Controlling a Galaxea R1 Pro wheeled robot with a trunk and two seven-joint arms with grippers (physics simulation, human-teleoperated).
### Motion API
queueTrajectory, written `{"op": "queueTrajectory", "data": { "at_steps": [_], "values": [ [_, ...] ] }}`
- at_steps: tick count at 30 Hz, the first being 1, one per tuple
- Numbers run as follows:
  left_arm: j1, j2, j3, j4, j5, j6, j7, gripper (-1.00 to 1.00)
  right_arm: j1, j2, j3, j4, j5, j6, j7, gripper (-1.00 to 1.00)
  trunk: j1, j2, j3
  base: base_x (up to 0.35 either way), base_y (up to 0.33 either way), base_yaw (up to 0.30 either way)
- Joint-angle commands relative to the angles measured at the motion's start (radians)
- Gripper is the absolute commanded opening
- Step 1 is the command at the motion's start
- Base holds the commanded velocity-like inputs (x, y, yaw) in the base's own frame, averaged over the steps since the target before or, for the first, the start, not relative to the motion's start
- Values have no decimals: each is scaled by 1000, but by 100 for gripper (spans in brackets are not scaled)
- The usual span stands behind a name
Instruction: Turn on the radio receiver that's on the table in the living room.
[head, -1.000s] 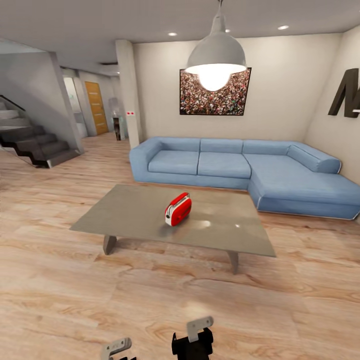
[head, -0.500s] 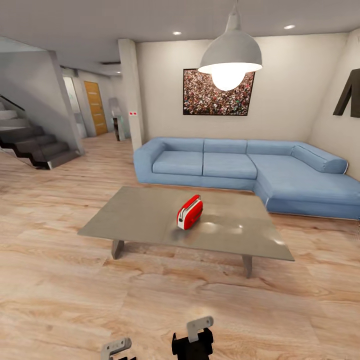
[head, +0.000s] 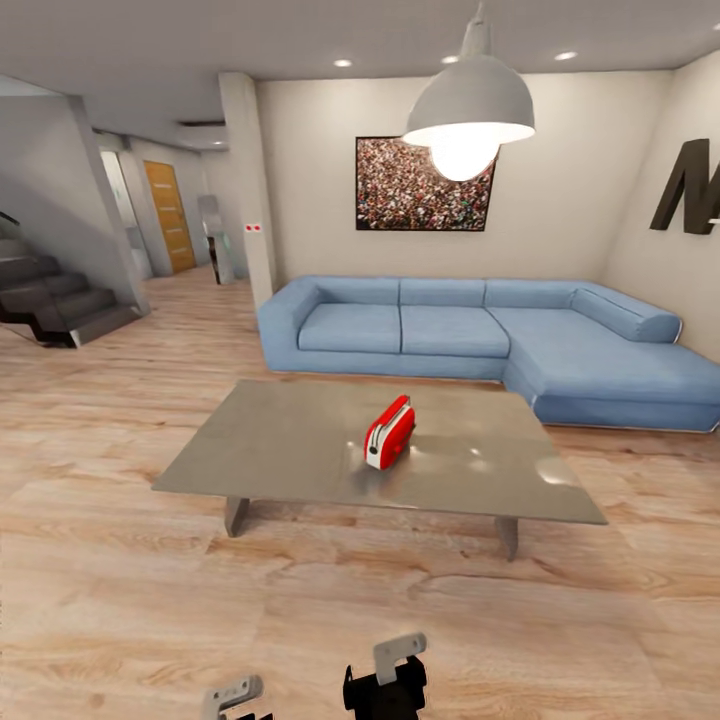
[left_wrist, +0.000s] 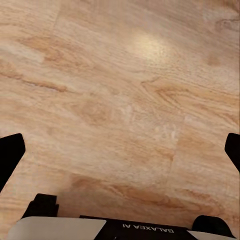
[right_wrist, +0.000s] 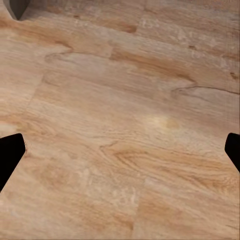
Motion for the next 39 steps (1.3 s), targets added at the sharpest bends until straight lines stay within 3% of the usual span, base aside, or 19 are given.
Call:
{"op": "queueTrajectory", "data": {
  "at_steps": [1, 18, 31, 39],
  "values": [
    [0, 0, 0, 0, 0, 0, 0, 100, 0, 0, 0, 0, 0, 0, 0, 100, 0, 0, 0, 168, 301, -4],
    [0, 0, 1, 0, 0, -2, 0, 100, 0, 0, 2, 0, 0, 0, 0, 100, 0, 0, 0, 202, 272, 0],
    [-1, 2, 2, 0, 0, -3, 0, 100, 0, 0, 2, 0, -1, 0, 0, 100, 0, 0, 0, 318, 21, 0],
    [0, 1, 0, 1, -1, -1, 2, 100, 0, 0, 2, 0, -1, 0, 0, 100, 0, 0, 0, 78, -6, 0]
  ]
}}
